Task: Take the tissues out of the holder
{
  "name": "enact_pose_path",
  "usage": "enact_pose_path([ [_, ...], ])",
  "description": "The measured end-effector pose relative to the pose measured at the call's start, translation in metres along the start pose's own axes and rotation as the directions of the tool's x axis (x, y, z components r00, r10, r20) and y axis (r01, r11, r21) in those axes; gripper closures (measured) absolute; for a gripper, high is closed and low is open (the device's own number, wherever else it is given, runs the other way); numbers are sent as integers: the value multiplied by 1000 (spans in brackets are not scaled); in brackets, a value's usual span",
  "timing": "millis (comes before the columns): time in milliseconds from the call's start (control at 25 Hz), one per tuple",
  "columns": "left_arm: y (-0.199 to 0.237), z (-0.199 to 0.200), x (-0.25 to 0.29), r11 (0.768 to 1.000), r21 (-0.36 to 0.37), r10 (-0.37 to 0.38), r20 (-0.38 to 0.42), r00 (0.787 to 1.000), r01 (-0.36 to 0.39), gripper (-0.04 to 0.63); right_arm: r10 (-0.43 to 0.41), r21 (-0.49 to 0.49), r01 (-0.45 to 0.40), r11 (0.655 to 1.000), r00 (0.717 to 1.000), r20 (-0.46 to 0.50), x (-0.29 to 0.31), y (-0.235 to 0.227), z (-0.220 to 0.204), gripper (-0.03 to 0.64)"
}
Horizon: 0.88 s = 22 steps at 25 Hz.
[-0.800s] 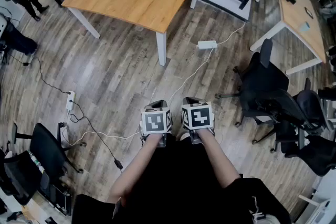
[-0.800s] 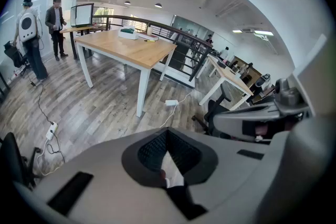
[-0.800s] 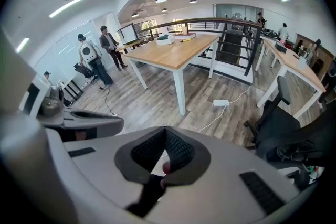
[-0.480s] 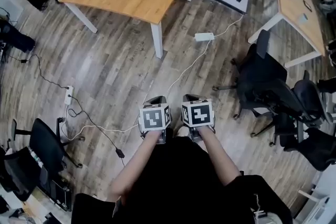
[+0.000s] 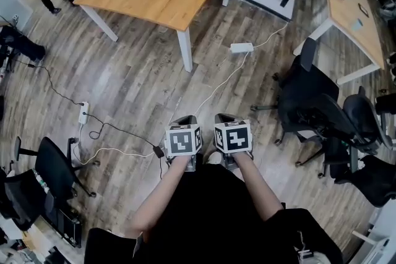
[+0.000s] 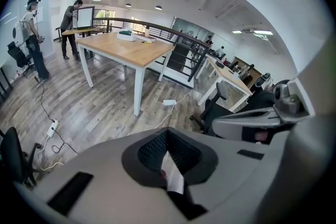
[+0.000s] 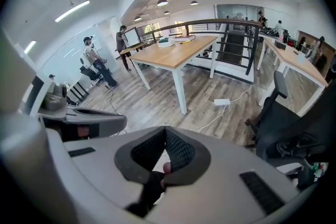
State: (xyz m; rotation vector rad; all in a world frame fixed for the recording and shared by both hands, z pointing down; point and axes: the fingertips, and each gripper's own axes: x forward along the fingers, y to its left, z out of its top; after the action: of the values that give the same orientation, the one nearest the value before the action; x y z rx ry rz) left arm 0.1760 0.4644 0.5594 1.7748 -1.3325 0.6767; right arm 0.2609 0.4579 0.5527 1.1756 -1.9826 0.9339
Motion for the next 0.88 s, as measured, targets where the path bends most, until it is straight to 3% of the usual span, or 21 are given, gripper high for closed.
enact_pose_path([
  [520, -39, -19, 7, 1000, -6, 11, 4, 1000, -11, 597, 54, -32, -54, 998, 999, 9, -16, -22, -23, 606],
  [880, -22, -8, 17, 1000, 4, 17, 4, 1000, -17, 597, 59, -45, -59, 997, 998, 5, -1, -13, -9, 606],
])
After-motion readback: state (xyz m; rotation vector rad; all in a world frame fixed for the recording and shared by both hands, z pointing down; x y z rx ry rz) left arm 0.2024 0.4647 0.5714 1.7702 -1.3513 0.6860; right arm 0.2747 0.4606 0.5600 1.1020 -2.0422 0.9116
